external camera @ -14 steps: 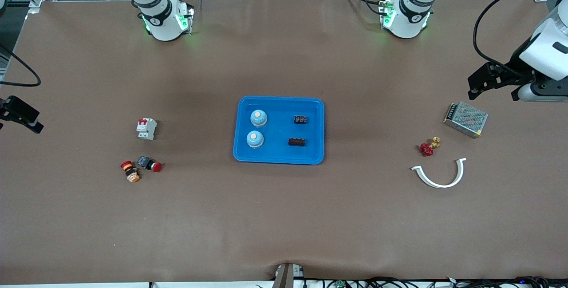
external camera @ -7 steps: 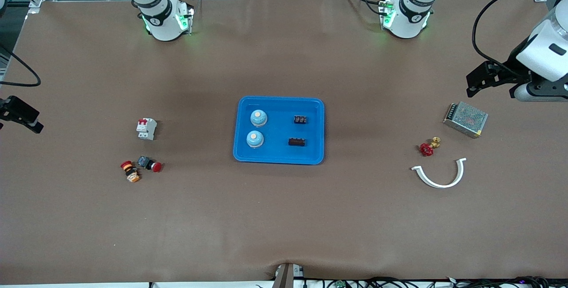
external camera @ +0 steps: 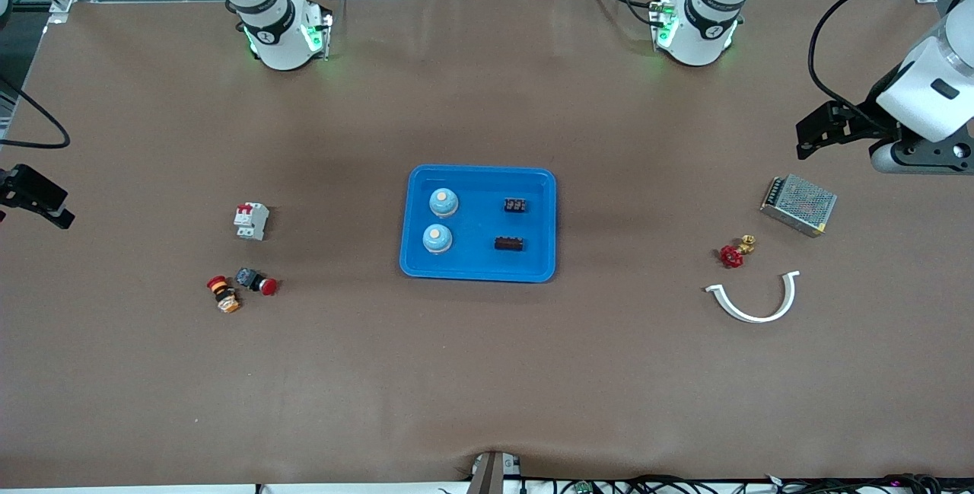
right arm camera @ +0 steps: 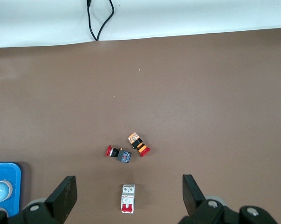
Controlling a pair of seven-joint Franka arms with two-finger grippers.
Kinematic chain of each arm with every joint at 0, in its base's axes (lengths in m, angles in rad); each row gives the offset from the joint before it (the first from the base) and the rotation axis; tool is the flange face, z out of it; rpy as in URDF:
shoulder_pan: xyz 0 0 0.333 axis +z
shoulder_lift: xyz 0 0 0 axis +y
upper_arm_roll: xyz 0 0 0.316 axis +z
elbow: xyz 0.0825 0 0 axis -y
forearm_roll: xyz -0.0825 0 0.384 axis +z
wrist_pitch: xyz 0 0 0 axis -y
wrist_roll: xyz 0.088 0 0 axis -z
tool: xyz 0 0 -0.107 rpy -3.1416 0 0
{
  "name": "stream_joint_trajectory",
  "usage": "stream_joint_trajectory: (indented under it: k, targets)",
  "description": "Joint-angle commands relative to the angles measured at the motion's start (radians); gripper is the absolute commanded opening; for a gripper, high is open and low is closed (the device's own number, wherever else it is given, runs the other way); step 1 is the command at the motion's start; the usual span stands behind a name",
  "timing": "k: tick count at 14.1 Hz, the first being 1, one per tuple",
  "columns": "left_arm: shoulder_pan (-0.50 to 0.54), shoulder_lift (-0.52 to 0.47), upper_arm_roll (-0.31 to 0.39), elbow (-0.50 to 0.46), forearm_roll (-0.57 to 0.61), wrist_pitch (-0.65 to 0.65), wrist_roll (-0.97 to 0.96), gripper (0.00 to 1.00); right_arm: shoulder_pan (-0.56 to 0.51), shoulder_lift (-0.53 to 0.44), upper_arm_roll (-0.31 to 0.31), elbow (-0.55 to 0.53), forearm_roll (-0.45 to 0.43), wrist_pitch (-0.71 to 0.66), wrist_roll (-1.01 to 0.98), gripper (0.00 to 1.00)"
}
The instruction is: Place electrolytic capacitor and blue bell in tray
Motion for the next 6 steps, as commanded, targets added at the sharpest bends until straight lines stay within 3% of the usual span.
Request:
stream_joint_trajectory:
  k: [1,6]
  targets:
    - [-0.001,-0.005,-0.004,-0.003,0.016,-0.011,0.058,1.00,-0.001,0.001,0.002,0.011,-0.011,-0.001,0.006,1.00]
    - [0.001,-0.003,-0.004,-0.003,0.016,-0.009,0.078,1.00,-0.001,0.001,0.002,0.011,-0.011,-0.001,0.006,1.00]
